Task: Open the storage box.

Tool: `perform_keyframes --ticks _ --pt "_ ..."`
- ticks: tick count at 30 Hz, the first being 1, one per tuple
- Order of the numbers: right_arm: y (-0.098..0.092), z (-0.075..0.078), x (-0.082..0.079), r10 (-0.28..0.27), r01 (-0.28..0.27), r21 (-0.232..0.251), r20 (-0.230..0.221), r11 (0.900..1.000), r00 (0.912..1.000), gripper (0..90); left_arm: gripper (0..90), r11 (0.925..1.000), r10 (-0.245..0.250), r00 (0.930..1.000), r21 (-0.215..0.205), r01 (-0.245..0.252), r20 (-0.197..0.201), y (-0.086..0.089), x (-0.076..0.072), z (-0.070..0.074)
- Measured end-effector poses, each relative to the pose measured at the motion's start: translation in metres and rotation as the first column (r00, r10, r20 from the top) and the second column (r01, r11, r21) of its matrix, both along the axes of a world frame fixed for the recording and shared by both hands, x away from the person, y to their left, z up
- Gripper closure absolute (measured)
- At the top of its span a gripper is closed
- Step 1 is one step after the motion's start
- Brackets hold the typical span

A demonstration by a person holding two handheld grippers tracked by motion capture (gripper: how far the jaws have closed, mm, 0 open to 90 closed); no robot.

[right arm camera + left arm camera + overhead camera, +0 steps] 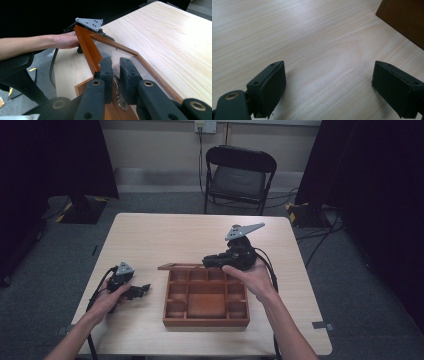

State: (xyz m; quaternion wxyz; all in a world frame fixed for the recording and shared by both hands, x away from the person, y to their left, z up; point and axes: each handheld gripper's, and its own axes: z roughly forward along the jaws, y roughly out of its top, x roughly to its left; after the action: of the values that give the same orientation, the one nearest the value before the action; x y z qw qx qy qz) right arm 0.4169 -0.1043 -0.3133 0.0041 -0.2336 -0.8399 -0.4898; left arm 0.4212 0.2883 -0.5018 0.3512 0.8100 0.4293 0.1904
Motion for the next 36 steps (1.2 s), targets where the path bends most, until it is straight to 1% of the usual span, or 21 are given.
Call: perform_keyframes --ticks 16,29,36 --pt "0.002 0.004 0.006 -0.001 0.001 0.0 0.011 1.0 0.9999 80.1 11.4 1.0 -0.004 1.0 0.006 0.004 0.002 0.0 0.0 0.0" --pt "0.003 0.007 0.01 -0.011 0.011 -0.003 0.013 1.0 0.9999 78.3 11.4 1.0 -0.003 1.0 0.005 0.003 0.002 0.0 0.0 0.0" --pt "0.002 0.007 0.013 -0.009 0.009 0.006 0.006 1.0 0.9999 77.5 11.4 1.0 -0.003 1.0 0.005 0.003 0.002 0.0 0.0 0.0"
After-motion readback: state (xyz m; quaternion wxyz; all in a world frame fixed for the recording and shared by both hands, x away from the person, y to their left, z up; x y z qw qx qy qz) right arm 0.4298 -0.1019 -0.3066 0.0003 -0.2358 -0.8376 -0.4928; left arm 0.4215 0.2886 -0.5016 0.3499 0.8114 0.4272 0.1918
